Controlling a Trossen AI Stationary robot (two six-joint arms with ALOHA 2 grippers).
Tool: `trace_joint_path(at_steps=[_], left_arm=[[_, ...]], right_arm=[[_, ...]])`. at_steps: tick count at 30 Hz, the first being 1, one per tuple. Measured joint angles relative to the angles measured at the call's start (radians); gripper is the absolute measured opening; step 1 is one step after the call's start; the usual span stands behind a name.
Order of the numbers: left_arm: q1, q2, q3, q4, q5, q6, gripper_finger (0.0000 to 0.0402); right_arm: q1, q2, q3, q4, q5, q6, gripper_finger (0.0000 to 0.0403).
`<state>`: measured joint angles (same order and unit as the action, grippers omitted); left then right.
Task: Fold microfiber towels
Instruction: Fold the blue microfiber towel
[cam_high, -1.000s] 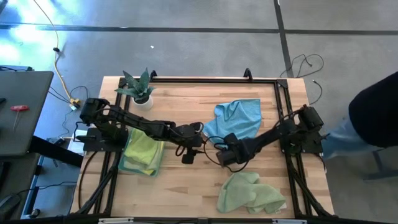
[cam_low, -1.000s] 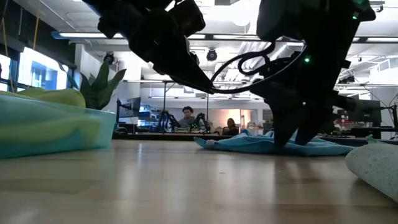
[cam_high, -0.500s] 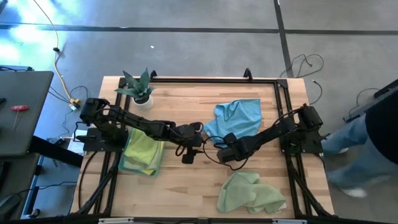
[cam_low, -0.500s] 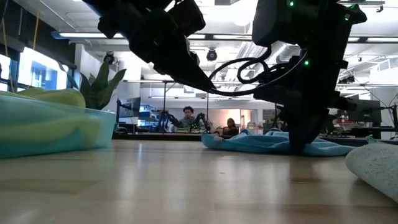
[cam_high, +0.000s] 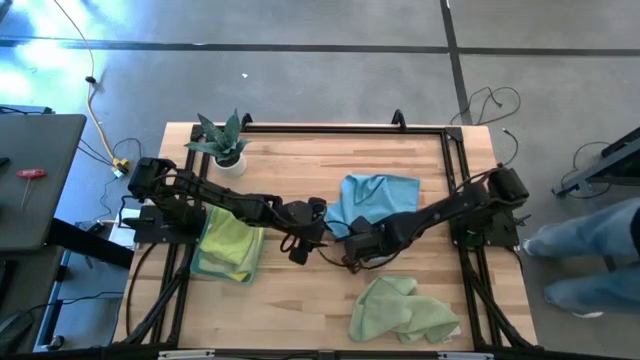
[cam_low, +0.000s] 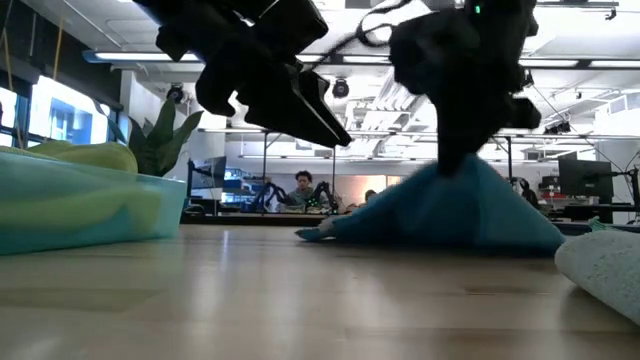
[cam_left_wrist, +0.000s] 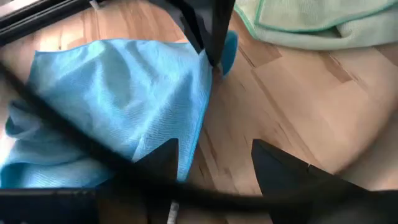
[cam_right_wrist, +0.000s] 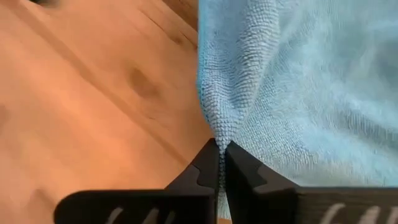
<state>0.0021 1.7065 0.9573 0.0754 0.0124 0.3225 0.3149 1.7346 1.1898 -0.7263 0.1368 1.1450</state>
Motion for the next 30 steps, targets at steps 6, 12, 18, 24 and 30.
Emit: trace_joint_path(at_steps=[6, 12, 18, 24, 30], left_arm=[[-0.001, 0.000, 0.000, 0.015, 0.000, 0.001, 0.0193], [-0.011, 0.003, 0.000, 0.161, -0.004, -0.055, 0.0193], [-0.018, 0.004, 0.000, 0.283, -0.048, -0.058, 0.0193], [-0.018, 0.014, 0.000, 0.288, -0.055, -0.058, 0.0193], [-0.024, 0.084, 0.000, 0.282, -0.058, -0.080, 0.0193]], right_arm=[[-0.002, -0.069, 0.002, -0.011, -0.007, 0.050, 0.0001], [-0.007, -0.128, 0.002, 0.031, 0.051, 0.100, 0.0000], [-0.007, -0.153, 0.001, 0.072, 0.124, 0.112, 0.0000], [-0.007, -0.153, 0.001, 0.129, 0.147, 0.107, 0.0000], [-0.007, -0.153, 0.000, 0.158, 0.175, 0.103, 0.0000]])
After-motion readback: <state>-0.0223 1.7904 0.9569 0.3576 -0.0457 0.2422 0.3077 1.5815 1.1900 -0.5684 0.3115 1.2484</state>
